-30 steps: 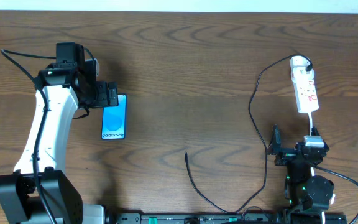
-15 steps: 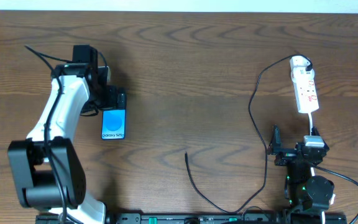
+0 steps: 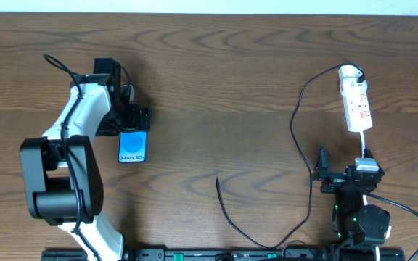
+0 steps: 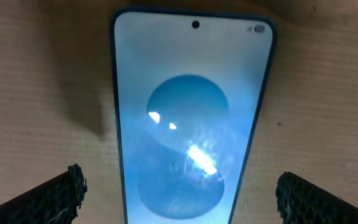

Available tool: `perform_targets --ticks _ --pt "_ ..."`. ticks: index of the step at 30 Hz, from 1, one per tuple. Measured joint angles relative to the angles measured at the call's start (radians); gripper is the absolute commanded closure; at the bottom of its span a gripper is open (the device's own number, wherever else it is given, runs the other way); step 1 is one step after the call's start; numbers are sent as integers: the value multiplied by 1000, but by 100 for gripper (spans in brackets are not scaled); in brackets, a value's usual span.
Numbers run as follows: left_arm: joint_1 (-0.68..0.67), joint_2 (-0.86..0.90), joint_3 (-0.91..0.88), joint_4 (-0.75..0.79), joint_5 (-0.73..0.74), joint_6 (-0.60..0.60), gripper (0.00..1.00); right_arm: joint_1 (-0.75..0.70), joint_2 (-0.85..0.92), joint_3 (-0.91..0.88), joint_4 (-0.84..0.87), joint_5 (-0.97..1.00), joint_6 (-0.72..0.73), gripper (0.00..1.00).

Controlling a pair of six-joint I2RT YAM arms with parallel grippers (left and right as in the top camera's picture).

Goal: Plug charger to phone and switch on socket
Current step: 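Lower the open left gripper down around the phone's top end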

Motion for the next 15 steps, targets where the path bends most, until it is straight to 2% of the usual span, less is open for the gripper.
perform_targets --ticks 15 --pt "0 31 -2 82 0 0 0 0 0 0 0 0 0 1"
